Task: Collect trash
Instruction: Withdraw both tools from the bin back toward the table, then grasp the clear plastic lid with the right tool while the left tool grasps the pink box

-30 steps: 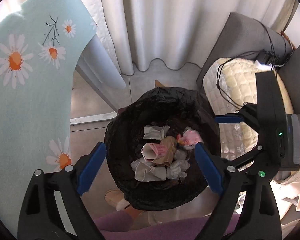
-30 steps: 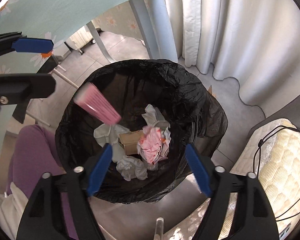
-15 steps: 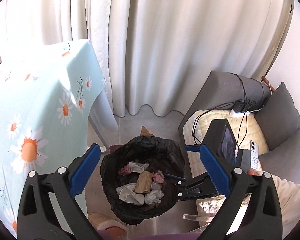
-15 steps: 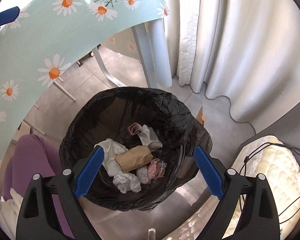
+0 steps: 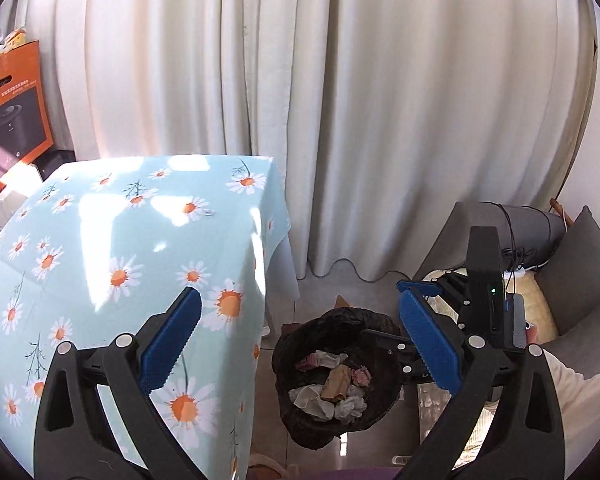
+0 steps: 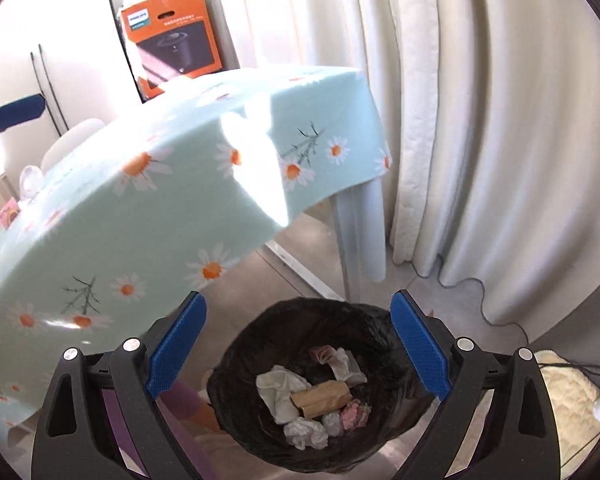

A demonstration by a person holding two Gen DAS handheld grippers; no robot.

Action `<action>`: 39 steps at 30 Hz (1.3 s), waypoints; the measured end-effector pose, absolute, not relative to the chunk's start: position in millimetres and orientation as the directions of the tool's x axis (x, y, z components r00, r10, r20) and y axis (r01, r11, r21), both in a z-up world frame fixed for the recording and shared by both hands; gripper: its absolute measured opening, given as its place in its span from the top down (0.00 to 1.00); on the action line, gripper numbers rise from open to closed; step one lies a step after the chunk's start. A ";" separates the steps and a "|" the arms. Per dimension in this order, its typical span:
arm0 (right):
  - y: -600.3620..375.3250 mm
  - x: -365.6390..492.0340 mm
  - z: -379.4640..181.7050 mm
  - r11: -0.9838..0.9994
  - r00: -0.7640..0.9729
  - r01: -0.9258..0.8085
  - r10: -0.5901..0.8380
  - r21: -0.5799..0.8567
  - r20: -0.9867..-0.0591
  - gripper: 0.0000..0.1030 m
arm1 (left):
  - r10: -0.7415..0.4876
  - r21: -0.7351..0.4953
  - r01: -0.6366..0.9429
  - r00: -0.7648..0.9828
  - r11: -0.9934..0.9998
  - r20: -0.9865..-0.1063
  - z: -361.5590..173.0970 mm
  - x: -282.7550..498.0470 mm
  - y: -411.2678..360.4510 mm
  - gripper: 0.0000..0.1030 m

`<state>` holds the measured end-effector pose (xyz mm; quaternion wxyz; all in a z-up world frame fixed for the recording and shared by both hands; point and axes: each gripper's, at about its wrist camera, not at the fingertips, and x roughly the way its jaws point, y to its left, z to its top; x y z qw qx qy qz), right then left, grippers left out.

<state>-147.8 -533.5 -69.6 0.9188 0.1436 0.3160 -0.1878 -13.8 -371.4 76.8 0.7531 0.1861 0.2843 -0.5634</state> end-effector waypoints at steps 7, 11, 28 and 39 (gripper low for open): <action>-489.8 -104.3 -16.9 0.952 0.837 0.266 -0.150 0.152 -0.526 0.10 | -0.691 -0.003 0.892 0.348 0.451 -0.633 92.5 25.6 -318.0 0.06; -463.5 -71.4 3.0 0.976 0.858 0.165 -0.073 0.140 -0.509 0.10 | -0.659 0.018 0.846 0.429 0.533 -0.618 98.3 45.7 -279.2 0.06; -331.7 65.8 25.3 0.979 0.772 -0.168 0.206 0.119 -0.601 0.10 | -0.386 0.043 0.548 0.641 0.836 -0.663 74.0 130.9 -96.8 0.06; -255.9 148.3 19.7 0.948 0.673 -0.300 0.287 0.103 -0.682 0.10 | -0.281 -0.001 0.398 0.646 0.917 -0.709 34.7 165.2 -10.6 0.06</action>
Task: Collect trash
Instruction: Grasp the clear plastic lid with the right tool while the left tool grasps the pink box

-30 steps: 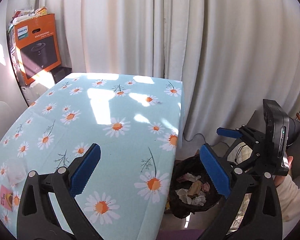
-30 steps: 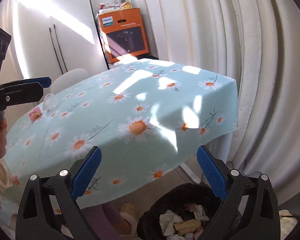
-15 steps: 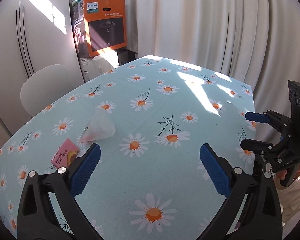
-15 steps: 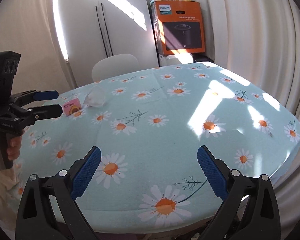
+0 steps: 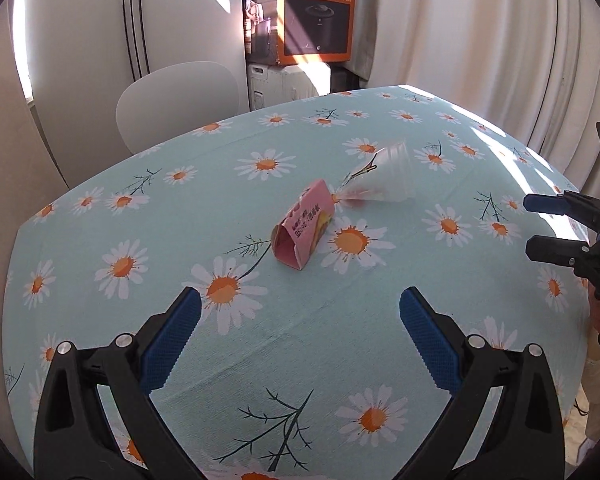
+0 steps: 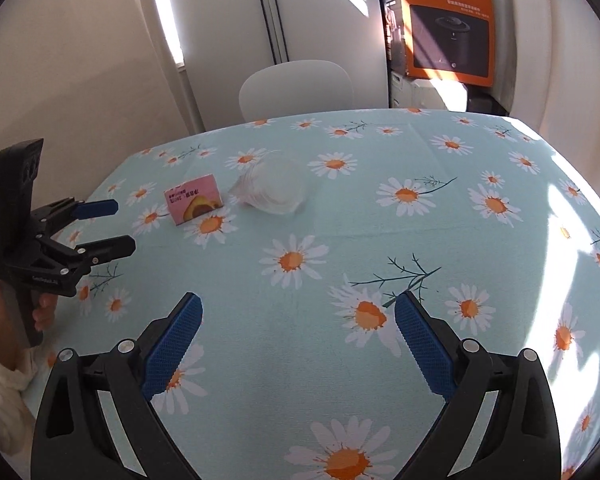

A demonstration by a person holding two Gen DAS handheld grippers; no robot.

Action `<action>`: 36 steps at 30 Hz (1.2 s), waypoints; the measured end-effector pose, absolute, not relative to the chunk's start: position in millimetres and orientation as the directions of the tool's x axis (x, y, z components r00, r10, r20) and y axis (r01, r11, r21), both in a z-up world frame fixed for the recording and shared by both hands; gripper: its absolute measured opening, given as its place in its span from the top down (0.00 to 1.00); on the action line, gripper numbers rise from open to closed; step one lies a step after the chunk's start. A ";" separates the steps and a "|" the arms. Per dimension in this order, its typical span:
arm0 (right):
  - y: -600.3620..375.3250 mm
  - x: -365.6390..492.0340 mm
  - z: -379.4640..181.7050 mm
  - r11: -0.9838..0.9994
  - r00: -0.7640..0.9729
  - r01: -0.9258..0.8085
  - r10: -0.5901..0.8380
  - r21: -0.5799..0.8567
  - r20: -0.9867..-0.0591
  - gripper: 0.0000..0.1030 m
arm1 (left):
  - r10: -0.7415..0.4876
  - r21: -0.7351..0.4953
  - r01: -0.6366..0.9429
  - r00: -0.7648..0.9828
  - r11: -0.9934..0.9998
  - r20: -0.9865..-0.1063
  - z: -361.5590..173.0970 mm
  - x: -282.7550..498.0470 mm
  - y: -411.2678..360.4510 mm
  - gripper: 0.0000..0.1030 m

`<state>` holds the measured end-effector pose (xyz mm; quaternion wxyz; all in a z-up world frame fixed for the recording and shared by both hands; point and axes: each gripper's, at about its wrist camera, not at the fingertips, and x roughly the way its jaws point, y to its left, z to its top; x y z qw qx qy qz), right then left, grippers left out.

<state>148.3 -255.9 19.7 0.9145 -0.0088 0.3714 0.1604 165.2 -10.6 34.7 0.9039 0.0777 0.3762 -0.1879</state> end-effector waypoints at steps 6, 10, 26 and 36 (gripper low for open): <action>-229.4 206.9 19.4 0.927 0.622 -0.334 0.355 0.174 -0.698 0.10 | -0.280 -0.038 0.372 0.624 0.927 -0.730 22.9 178.2 6.9 0.06; -215.0 239.5 19.6 0.921 0.606 -0.336 0.373 0.199 -0.703 0.10 | -0.282 -0.074 0.342 0.612 0.937 -0.739 19.7 181.7 12.2 0.06; -196.5 272.1 1.9 0.891 0.553 -0.406 0.416 0.201 -0.722 0.41 | -0.283 -0.111 0.311 0.590 0.944 -0.756 15.2 190.0 14.8 0.06; -212.6 259.2 12.6 0.900 0.603 -0.383 0.414 0.207 -0.682 0.41 | -0.334 -0.122 0.386 0.549 0.914 -0.766 16.6 207.6 -15.3 0.06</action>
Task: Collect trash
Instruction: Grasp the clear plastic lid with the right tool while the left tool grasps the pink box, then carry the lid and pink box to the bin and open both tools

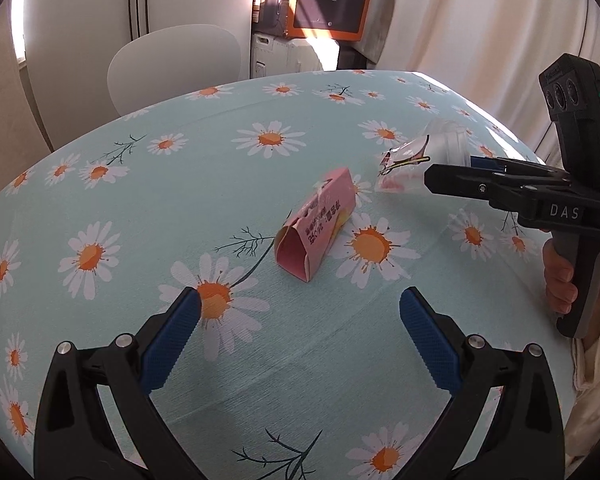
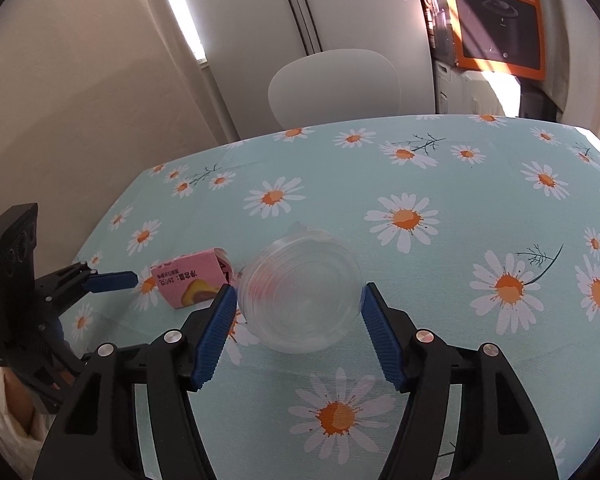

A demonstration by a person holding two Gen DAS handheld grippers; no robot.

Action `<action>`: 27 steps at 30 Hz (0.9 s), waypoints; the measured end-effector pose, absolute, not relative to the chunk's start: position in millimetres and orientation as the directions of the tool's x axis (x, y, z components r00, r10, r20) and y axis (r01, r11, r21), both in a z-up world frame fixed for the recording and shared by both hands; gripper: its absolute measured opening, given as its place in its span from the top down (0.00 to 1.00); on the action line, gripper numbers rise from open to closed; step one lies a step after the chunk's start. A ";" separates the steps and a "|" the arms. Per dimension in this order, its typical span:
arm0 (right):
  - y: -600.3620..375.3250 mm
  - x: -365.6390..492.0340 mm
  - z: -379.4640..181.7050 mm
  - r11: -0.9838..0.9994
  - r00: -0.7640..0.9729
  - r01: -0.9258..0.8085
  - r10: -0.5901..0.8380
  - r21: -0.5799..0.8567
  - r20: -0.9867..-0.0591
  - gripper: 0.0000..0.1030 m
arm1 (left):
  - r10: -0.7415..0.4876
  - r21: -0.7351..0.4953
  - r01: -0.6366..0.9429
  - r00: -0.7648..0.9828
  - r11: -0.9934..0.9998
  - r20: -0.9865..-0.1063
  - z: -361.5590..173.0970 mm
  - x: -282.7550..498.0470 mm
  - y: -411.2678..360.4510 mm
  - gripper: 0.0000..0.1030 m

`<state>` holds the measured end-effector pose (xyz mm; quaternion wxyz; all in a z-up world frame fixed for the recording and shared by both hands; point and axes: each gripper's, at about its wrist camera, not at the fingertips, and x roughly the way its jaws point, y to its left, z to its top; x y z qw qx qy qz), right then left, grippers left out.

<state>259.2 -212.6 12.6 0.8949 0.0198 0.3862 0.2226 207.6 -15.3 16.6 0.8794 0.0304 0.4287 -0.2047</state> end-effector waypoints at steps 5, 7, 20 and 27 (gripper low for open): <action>-221.4 261.8 13.0 0.919 0.623 -0.343 0.379 0.197 -0.684 0.41 | -0.350 -0.120 0.419 0.532 0.900 -0.771 15.9 227.8 -29.4 0.06; -223.1 262.2 13.3 0.922 0.628 -0.336 0.372 0.193 -0.684 0.41 | -0.365 -0.136 0.424 0.525 0.896 -0.769 14.5 234.9 -34.1 0.12; -227.0 262.6 14.0 0.929 0.641 -0.318 0.356 0.188 -0.680 0.41 | -0.255 0.008 0.399 0.603 0.917 -0.756 19.0 220.7 -43.1 0.76; -214.4 255.4 16.6 0.918 0.636 -0.358 0.373 0.170 -0.675 0.41 | -0.232 0.047 0.391 0.633 0.919 -0.739 30.6 203.2 -40.3 0.76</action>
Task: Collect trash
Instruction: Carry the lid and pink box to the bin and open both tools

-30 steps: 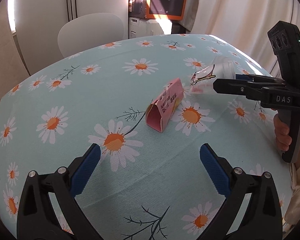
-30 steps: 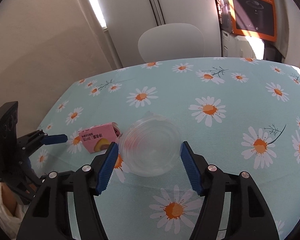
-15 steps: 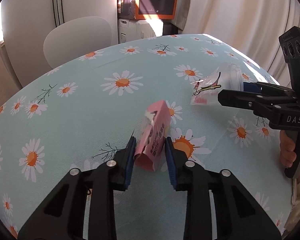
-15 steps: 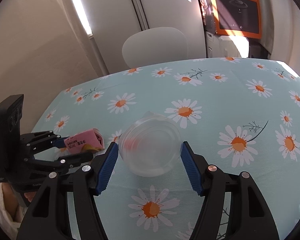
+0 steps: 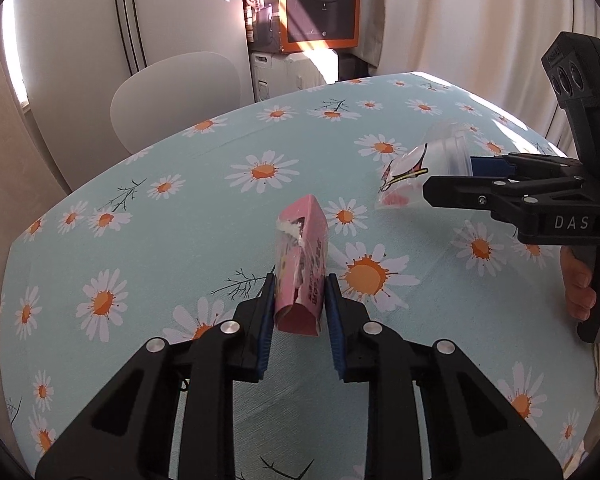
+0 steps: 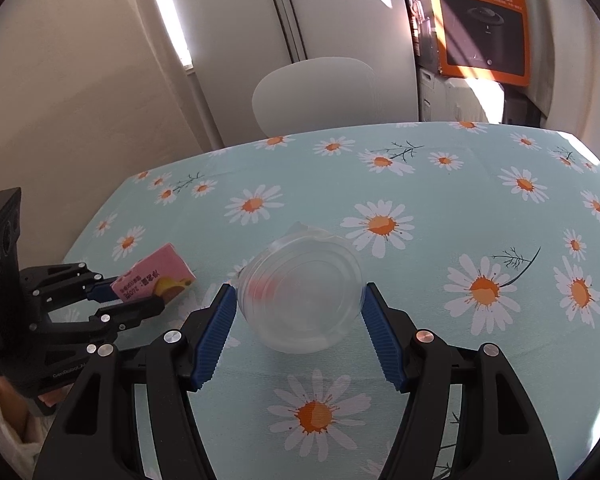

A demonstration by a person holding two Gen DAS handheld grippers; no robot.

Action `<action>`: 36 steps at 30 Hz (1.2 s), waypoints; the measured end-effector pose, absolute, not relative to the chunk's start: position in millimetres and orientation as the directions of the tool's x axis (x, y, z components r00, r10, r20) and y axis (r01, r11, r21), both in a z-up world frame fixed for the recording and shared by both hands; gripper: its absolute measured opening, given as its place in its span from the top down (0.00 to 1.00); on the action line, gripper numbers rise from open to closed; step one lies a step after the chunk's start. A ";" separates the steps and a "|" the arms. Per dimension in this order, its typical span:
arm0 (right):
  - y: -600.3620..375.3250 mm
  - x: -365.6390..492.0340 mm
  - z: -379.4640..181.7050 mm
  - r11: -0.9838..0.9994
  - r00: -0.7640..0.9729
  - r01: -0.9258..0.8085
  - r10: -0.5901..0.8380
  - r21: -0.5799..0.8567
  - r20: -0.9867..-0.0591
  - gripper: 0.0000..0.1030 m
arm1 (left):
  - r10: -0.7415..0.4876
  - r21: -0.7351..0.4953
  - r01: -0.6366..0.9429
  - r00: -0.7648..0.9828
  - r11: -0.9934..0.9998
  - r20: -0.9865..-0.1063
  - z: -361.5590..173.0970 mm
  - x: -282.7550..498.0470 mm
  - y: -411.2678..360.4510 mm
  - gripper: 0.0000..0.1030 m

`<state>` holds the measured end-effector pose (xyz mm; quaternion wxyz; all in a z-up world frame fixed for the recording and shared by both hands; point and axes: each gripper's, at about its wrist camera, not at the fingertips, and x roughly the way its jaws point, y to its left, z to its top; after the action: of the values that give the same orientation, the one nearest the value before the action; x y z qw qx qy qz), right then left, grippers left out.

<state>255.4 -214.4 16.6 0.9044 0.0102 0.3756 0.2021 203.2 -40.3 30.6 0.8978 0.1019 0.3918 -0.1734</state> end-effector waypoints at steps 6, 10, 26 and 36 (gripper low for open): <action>-205.1 241.8 28.3 0.914 0.654 -0.384 0.369 0.131 -0.661 0.41 | -0.227 0.089 0.401 0.674 0.912 -0.703 45.5 181.6 -42.1 0.76; -209.5 230.9 34.8 0.920 0.669 -0.376 0.354 0.112 -0.654 0.41 | -0.244 0.095 0.421 0.679 0.902 -0.692 52.1 172.4 -51.0 0.76; -306.5 161.0 71.2 0.976 0.766 -0.205 0.206 0.072 -0.609 0.41 | -0.374 0.109 0.584 0.641 0.805 -0.671 64.1 143.5 -140.4 0.76; -382.5 100.1 77.8 0.997 0.804 -0.061 0.078 0.048 -0.589 0.41 | -0.474 0.114 0.710 0.571 0.695 -0.671 64.7 117.4 -216.7 0.76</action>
<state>100.1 -382.5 77.8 0.9497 0.0134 0.3106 0.0368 117.4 -216.7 64.7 0.8658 0.1891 0.3128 -0.3418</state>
